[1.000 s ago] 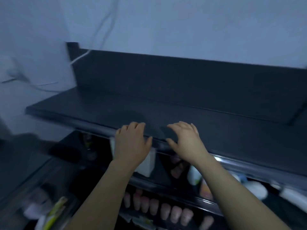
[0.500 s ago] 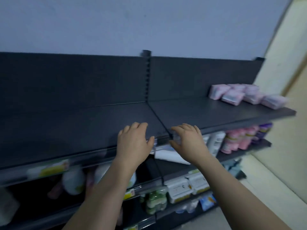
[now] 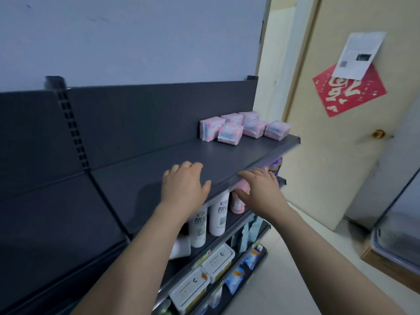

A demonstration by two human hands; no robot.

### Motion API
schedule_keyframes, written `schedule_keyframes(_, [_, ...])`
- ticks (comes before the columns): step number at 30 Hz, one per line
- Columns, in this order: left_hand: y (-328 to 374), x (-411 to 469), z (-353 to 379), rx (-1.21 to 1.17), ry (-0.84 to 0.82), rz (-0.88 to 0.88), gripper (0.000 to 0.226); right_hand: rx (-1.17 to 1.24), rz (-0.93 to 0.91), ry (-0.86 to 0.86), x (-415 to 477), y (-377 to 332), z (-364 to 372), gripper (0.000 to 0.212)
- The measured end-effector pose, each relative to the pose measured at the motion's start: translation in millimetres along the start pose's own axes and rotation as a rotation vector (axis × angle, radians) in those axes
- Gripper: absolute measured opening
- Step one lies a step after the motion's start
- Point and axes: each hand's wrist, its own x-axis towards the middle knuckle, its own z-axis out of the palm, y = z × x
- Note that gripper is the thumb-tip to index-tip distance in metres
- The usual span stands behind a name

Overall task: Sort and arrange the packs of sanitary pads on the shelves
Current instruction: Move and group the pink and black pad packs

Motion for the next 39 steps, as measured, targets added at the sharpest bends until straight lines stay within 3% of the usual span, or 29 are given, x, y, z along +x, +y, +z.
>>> schedule_keyframes(13, [4, 179, 51, -0.074, -0.097, -0.022, 0.045, 0.001, 0.088, 0.017, 155, 79, 21, 0.032])
schedule_keyframes(24, [-1, 276, 108, -0.076, -0.065, -0.16, 0.039, 0.134, -0.022, -0.059, 275, 134, 58, 0.03])
schedule_keyframes(30, [-1, 325, 130, -0.154, -0.024, -0.3, 0.042, 0.206, -0.11, -0.187, 342, 156, 71, 0.045])
schedule_keyframes(39, [-2, 376, 160, -0.155, -0.119, -0.416, 0.047, 0.329, -0.119, -0.532, 409, 173, 100, 0.091])
